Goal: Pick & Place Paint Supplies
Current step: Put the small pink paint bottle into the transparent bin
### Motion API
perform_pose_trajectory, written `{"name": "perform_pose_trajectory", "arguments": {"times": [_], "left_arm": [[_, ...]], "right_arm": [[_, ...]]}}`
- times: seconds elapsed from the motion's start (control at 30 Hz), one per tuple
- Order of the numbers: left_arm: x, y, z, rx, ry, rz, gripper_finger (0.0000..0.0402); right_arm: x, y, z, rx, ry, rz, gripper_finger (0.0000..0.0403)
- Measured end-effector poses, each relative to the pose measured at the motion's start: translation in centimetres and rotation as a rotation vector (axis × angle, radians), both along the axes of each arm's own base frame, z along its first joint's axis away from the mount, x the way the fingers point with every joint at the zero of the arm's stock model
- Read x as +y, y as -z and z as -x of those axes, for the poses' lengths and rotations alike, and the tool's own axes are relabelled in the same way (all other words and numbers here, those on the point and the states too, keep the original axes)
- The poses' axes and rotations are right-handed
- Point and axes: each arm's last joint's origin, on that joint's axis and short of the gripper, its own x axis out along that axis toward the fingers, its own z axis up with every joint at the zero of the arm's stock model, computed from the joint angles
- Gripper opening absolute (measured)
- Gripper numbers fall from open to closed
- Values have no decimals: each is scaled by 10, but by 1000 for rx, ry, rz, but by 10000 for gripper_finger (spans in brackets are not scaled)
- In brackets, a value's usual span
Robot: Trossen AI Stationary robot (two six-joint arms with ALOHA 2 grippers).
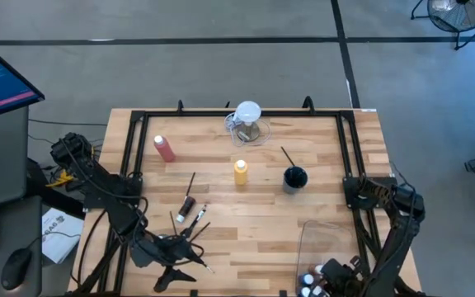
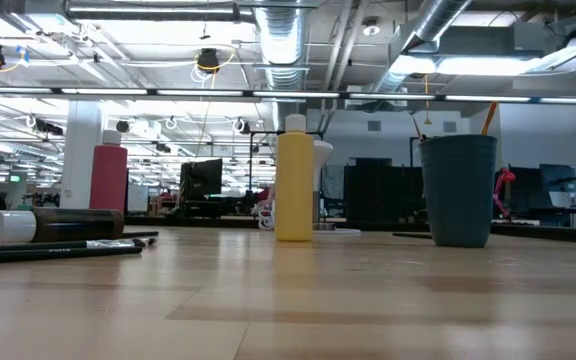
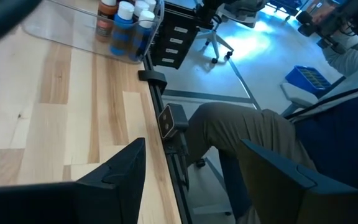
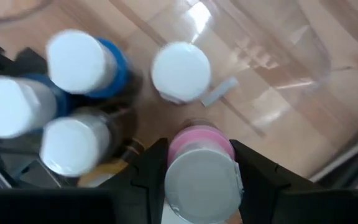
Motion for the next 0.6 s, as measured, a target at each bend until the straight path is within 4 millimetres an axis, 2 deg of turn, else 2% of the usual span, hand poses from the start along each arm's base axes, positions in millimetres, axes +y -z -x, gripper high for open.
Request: {"name": "perform_pose_trajectory", "arguments": {"times": [0.2,0.43,0.6], "left_arm": [[0,0,0,-2,0,1,214],[-1,0,0,-11,9,-13,214],[-1,-1,0,-15,9,-7,214]], "right_arm": [[2,0,-1,-14,8,-20,136],[10,19,4,44,26,4,136],[10,18,2,18,21,-2,136]]}}
